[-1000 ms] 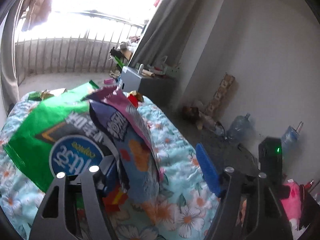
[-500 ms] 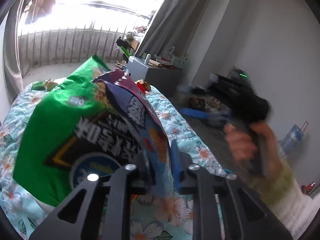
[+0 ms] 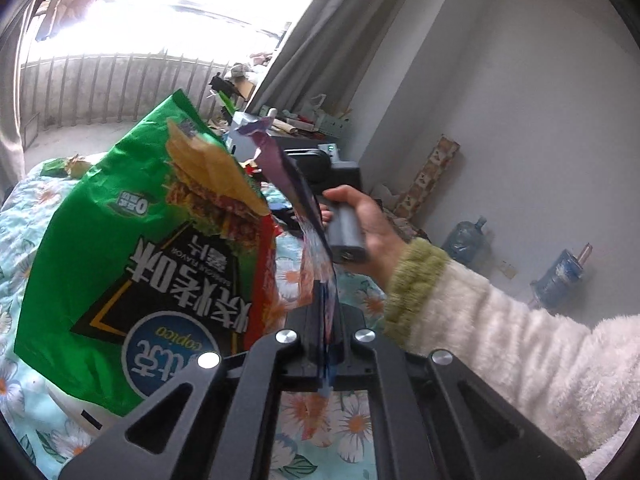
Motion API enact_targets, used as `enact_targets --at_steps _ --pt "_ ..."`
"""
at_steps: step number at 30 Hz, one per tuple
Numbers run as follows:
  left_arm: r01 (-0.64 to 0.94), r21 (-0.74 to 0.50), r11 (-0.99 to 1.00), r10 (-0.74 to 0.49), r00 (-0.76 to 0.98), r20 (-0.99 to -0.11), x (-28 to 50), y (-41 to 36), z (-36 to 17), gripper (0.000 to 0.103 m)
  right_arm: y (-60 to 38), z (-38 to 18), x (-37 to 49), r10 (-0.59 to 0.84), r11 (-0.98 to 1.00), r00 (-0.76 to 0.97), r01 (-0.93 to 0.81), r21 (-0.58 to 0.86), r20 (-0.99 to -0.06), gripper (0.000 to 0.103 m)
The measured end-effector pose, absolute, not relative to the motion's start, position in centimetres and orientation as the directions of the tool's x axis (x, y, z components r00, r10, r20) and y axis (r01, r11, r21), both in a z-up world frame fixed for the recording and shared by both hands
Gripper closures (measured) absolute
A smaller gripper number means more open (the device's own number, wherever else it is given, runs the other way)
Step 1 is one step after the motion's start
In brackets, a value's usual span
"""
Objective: Collect trash
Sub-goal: 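Grasp the purple snack bag with the left tool while the right tool grasps the red wrapper, then carry both items over the blue wastebasket and open both tools to drop them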
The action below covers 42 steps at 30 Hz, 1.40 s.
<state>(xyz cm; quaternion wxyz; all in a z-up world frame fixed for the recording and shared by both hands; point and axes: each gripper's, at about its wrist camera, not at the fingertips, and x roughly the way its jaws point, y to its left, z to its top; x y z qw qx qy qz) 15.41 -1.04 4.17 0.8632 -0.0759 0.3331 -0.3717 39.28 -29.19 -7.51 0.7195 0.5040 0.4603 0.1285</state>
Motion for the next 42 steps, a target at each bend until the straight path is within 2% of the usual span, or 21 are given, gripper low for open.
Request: enact_targets --at_steps 7,10,18,31,38,42 --pt "0.607 -0.368 0.704 -0.699 0.503 -0.509 14.6 -1.8 4.2 0.103 -29.4 -8.3 39.7 0.649 0.434 0.546 0.307 0.847 -0.530 0.095" --pt "0.608 -0.369 0.703 -0.701 0.505 -0.504 14.8 -1.8 4.3 0.103 -29.8 -7.7 38.7 0.648 0.420 0.568 0.291 0.860 -0.508 0.101" --pt "0.613 -0.376 0.694 -0.713 0.516 -0.475 14.1 -1.3 4.7 0.103 -32.4 -4.8 34.6 0.620 0.391 0.648 0.235 0.890 -0.443 0.103" --pt "0.698 -0.321 0.641 -0.755 0.495 -0.431 10.4 -4.4 6.8 0.103 -39.8 -1.1 21.3 0.505 0.362 0.793 0.164 0.918 -0.341 0.103" --pt "0.751 -0.339 0.567 -0.805 0.417 -0.422 9.6 -8.6 7.8 0.103 -45.1 -2.3 11.4 0.417 0.341 0.844 0.199 0.919 -0.337 0.103" --pt "0.779 -0.371 0.505 -0.841 0.348 -0.414 9.7 -12.5 8.2 0.103 -48.5 -3.5 5.4 0.321 0.338 0.873 0.255 0.906 -0.366 0.103"
